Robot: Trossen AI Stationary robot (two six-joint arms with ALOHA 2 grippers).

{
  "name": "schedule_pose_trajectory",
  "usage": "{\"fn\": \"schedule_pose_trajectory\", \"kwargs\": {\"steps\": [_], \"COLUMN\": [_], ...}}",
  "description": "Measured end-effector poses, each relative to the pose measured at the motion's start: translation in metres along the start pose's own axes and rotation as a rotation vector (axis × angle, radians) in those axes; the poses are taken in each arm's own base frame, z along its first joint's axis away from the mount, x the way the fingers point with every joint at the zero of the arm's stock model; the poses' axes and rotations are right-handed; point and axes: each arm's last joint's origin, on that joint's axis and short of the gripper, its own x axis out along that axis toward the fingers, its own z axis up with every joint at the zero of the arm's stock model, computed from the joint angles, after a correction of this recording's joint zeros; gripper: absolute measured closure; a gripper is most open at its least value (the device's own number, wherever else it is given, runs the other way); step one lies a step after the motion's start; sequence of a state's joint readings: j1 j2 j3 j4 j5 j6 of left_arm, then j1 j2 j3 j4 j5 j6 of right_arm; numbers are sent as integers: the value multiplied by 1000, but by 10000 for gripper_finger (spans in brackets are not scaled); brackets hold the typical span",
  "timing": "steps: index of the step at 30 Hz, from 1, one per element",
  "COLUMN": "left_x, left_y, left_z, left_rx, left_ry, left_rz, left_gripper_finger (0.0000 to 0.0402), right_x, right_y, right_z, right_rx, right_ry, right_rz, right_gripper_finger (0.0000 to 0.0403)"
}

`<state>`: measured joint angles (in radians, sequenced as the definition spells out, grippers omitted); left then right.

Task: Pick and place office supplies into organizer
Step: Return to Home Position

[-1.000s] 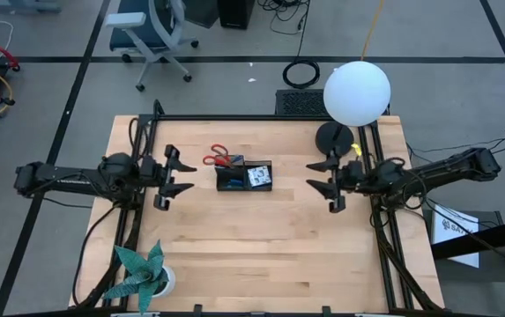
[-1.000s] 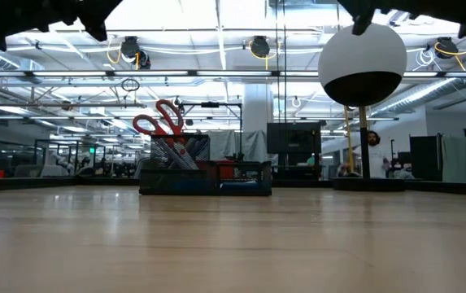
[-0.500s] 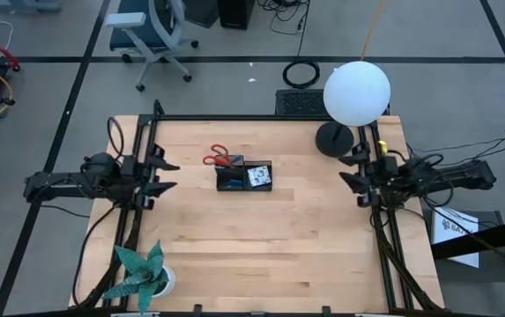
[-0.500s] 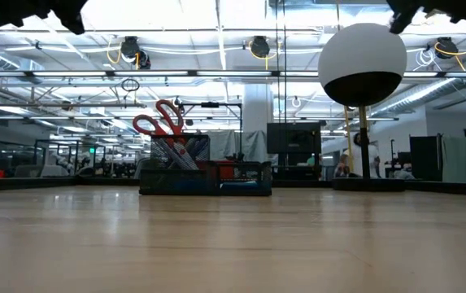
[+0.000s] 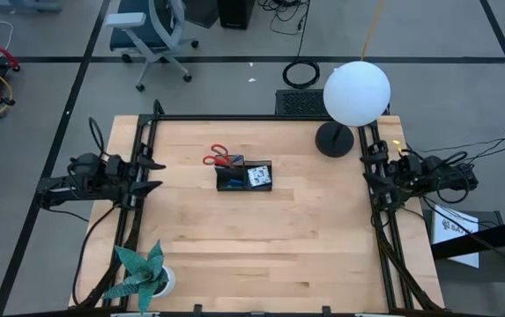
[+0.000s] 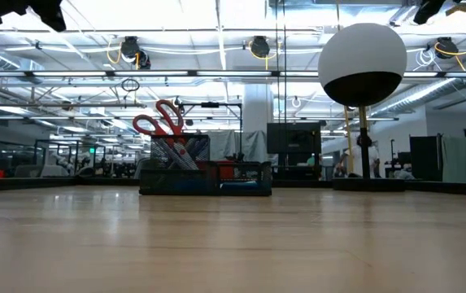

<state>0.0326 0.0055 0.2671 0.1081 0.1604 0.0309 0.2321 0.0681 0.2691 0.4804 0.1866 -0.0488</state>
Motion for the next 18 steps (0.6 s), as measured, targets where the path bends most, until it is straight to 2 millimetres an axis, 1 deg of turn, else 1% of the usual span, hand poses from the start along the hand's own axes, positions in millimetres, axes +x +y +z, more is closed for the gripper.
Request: {"fn": "schedule_pose_trajectory", "kwargs": {"steps": [3, 7, 12, 14, 16, 18], "left_x": [0, 0, 0, 0, 0, 0], "left_y": [0, 1, 1, 1, 1, 1], "left_z": [0, 0, 1, 1, 3, 6], "left_rx": [-1, 0, -2, 4, 7, 0], "left_ry": [7, 2, -6, -5, -27, -61], "left_rz": [14, 30, 31, 30, 31, 30], "left_gripper_finger": [197, 197, 197, 197, 197, 197], "right_x": [-7, -6, -7, -7, -7, -7], "right_y": [-1, -1, -4, -5, -5, -2], "right_z": [3, 7, 8, 9, 14, 19], "right_rx": [6, 7, 2, 25, 62, 70], "right_ry": [-13, -6, -6, -23, -72, -125], "right_rz": [0, -1, -96, -125, -108, -1], "right_gripper_finger": [206, 206, 206, 206, 206, 206]}}
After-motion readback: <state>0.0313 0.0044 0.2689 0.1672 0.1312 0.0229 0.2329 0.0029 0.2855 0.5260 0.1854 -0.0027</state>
